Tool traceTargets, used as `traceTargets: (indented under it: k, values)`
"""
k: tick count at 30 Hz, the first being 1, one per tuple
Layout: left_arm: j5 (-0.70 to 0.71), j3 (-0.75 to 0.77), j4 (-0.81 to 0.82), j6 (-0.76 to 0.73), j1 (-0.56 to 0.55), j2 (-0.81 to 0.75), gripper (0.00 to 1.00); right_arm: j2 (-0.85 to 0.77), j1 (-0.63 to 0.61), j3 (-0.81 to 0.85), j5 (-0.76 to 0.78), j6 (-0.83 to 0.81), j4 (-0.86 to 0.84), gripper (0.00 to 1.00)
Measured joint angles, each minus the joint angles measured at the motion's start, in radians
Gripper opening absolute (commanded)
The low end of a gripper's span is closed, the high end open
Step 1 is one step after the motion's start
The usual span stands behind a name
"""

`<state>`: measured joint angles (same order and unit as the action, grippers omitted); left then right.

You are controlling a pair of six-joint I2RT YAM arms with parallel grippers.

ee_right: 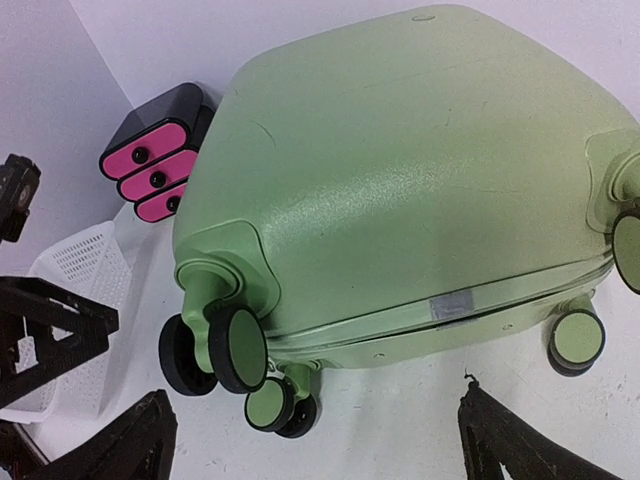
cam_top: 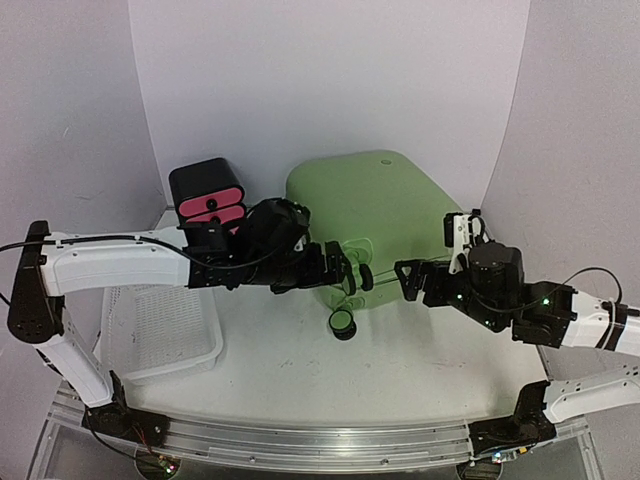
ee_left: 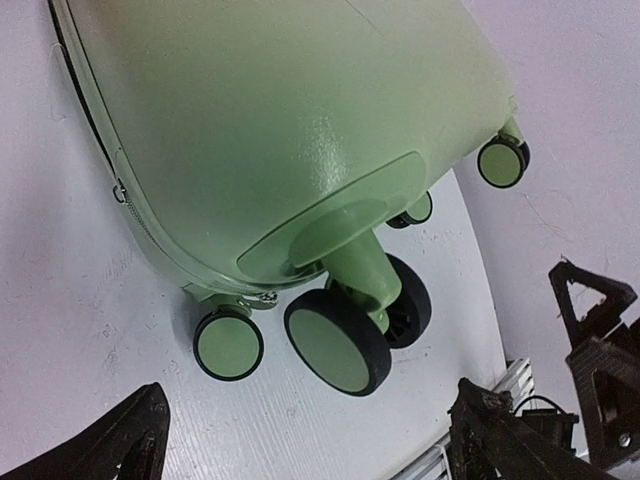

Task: Open, take out, and arrange the luggage
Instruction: Hold the wheels of the luggage.

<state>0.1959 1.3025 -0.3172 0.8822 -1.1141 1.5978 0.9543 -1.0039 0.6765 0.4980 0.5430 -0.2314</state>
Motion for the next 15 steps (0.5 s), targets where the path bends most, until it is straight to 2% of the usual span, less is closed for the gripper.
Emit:
traceTargets:
  k: [5, 15]
  values:
    - [0.023, 0.148, -0.164, 0.07, -0.008, 0.084, 1.0, -0.014, 0.0, -0.017, 0.0, 0.0, -0.002, 0.98]
    - [0.076, 0.266, -0.294, 0.134, -0.032, 0.163, 0.99, -0.036, 0.0, -0.05, 0.0, 0.0, -0.01, 0.97]
